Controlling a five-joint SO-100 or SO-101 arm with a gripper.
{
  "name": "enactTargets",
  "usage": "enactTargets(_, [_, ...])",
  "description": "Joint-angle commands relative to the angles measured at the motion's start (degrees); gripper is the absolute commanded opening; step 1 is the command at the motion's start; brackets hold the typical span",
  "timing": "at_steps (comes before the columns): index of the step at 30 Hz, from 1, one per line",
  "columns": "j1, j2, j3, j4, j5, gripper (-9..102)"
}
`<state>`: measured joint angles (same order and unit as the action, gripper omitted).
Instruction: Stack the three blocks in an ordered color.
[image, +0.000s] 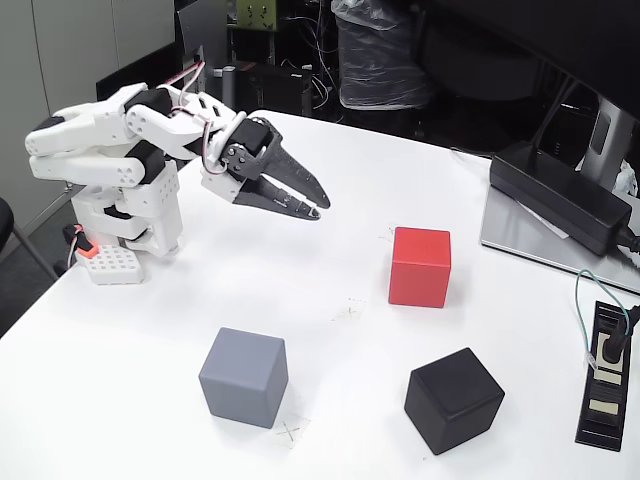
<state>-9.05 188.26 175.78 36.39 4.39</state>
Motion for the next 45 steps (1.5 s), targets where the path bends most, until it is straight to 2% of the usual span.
enactTargets(1, [0.62, -0.09, -3.87, 0.18, -0.79, 15])
enactTargets(6, [5.1, -0.18, -6.33, 0.35, -9.58, 24])
enactTargets(11, [12.83, -0.18, -12.92, 3.25, -17.67, 25])
enactTargets(14, [15.64, -0.26, -19.42, 8.35, -18.28, 25])
enactTargets(19, [18.9, -0.35, -32.17, 21.97, -18.63, 25])
enactTargets(23, [19.51, -0.44, -40.78, 31.29, -23.55, 25])
enactTargets(27, [19.86, -2.55, -45.0, 36.56, -28.74, 25])
enactTargets(35, [28.65, -17.84, -52.38, 37.27, -30.85, 25])
enactTargets(40, [33.31, -32.96, -59.41, 37.62, -31.9, 25])
enactTargets(45, [35.68, -50.01, -65.83, 37.97, -37.18, 25])
